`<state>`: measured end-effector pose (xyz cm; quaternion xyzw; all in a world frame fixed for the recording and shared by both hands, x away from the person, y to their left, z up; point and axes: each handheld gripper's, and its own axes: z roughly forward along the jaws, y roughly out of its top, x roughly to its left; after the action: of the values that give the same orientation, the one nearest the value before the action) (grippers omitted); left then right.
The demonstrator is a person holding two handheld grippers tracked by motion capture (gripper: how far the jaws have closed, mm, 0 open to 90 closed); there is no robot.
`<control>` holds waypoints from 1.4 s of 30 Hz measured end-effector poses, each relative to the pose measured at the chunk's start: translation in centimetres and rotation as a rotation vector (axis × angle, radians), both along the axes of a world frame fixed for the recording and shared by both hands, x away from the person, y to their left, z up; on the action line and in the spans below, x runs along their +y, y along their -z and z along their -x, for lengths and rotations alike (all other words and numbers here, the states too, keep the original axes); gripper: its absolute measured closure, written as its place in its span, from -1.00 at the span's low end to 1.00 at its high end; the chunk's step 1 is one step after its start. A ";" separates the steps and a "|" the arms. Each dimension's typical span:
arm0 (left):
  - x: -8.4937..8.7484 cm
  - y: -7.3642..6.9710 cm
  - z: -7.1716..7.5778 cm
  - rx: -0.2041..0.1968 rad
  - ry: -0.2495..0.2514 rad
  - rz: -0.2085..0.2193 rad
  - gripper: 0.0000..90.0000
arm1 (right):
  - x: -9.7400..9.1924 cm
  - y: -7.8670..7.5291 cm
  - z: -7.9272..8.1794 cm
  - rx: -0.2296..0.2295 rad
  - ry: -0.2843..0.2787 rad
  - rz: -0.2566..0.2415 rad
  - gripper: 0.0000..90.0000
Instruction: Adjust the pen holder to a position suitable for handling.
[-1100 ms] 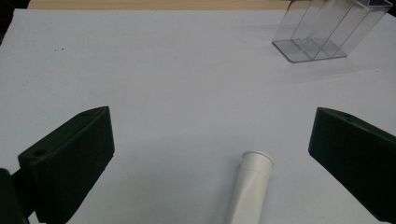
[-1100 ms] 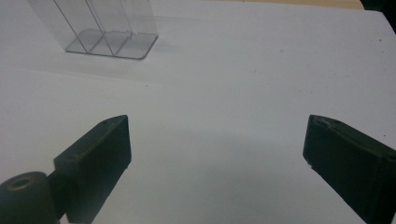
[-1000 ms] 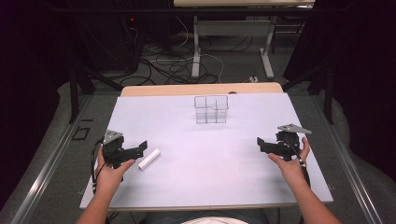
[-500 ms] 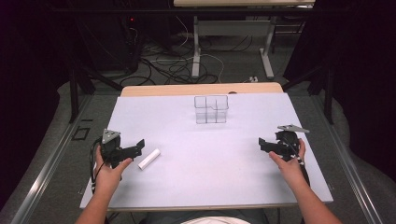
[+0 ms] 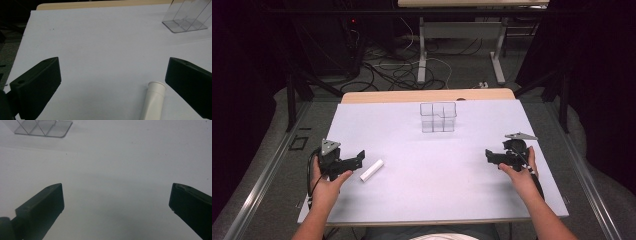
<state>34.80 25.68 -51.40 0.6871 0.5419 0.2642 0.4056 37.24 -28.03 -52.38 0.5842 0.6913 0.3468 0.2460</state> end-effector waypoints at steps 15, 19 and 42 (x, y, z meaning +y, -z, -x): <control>0.1 0.0 0.1 0.007 -0.013 0.012 -0.99 | 1.3 -2.4 -1.5 -0.005 -0.037 -0.010 -1.00; 0.1 0.0 0.1 0.007 -0.007 0.009 -0.99 | 2.1 -3.2 -2.2 0.001 -0.045 0.005 -1.00; 0.2 0.0 0.1 0.004 -0.007 0.012 -0.99 | 6.6 -6.6 -5.7 0.071 -0.104 -0.013 -0.95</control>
<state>34.68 25.84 -51.42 0.6831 0.5468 0.2612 0.4077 42.90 -21.47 -45.78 0.5609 0.7269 0.3427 0.1990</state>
